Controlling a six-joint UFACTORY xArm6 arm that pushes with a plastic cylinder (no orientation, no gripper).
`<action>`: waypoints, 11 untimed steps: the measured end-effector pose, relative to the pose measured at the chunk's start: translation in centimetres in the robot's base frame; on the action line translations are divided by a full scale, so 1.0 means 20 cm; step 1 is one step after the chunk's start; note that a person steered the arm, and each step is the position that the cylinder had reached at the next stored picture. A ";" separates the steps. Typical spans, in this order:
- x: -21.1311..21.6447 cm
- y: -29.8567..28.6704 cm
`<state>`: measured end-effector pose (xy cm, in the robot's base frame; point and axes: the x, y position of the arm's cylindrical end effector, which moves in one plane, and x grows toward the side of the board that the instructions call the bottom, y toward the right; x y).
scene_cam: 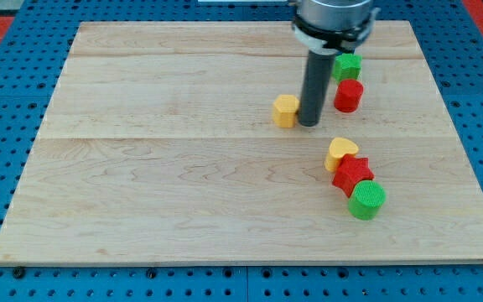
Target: Slide the yellow hexagon closer to the red circle
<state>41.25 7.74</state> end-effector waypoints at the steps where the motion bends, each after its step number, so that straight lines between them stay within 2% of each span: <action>1: 0.00 -0.14; 2: 0.00 -0.20; 10: 0.04 -0.10; 11: 0.11 -0.09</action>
<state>43.50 5.96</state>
